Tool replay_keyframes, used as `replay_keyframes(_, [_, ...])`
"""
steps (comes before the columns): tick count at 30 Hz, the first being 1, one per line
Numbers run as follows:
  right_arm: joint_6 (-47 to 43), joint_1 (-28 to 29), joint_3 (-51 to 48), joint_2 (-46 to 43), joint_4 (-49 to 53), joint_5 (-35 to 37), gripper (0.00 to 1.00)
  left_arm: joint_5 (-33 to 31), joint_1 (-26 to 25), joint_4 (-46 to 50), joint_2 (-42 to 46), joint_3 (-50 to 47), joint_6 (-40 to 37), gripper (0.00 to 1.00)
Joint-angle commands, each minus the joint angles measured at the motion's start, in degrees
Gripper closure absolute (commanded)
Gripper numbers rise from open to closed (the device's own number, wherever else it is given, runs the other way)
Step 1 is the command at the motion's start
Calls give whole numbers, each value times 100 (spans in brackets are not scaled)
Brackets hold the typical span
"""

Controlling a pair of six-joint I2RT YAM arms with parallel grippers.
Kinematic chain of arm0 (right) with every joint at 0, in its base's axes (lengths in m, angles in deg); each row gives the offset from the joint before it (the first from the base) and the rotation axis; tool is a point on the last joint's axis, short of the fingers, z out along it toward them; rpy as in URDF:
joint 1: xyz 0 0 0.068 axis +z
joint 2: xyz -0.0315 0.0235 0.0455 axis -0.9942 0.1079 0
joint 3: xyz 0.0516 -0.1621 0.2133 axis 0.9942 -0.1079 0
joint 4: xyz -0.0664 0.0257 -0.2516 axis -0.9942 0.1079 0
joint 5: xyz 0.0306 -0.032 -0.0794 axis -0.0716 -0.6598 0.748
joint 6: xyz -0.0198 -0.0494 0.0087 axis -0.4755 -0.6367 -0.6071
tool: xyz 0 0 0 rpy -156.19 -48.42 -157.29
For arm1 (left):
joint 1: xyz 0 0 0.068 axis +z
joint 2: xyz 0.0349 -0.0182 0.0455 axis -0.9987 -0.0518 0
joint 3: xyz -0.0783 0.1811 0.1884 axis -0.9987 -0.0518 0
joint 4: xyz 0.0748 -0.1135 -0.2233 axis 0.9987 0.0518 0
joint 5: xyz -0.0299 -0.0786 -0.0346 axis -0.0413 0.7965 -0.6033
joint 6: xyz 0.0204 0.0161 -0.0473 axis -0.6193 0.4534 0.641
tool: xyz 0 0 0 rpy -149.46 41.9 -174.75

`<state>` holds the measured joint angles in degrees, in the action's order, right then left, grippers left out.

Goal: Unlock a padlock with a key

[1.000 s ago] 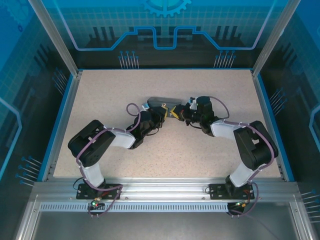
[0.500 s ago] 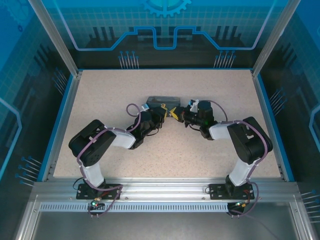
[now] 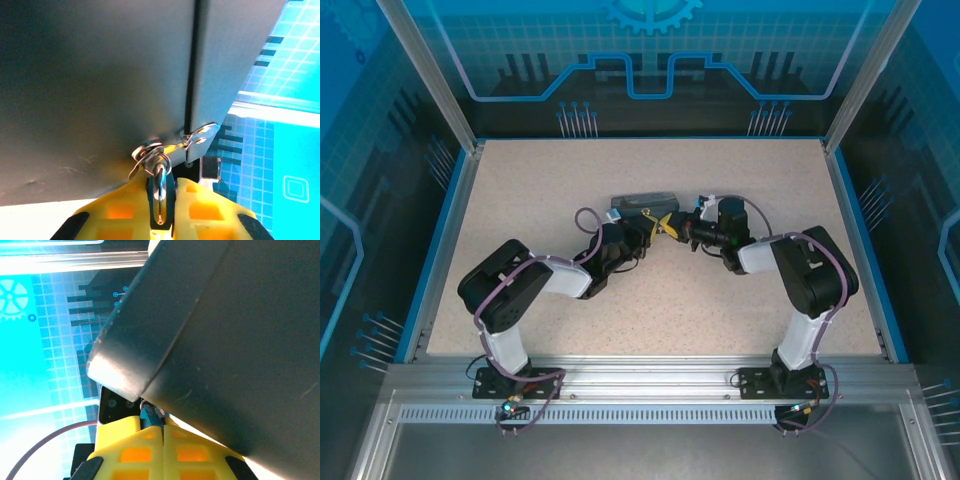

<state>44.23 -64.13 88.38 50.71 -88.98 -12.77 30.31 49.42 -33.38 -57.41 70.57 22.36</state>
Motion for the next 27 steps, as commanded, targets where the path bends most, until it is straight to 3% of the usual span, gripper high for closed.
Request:
replay_keyframes(1, [-145,27,295,224,28,171,100,1174,-361,-1139,292,169,20,100])
replay_keyframes(12, [-188,202,342,-202,487,329,100,999,-360,-992,266,111,4,100])
replay_keyframes(19, [-114,151,392,-36,530,299,99,855,-355,-877,195,24,-118,100])
replay_keyframes(27, [-143,38,311,-158,608,323,61,682,-357,-865,96,-66,-171,100])
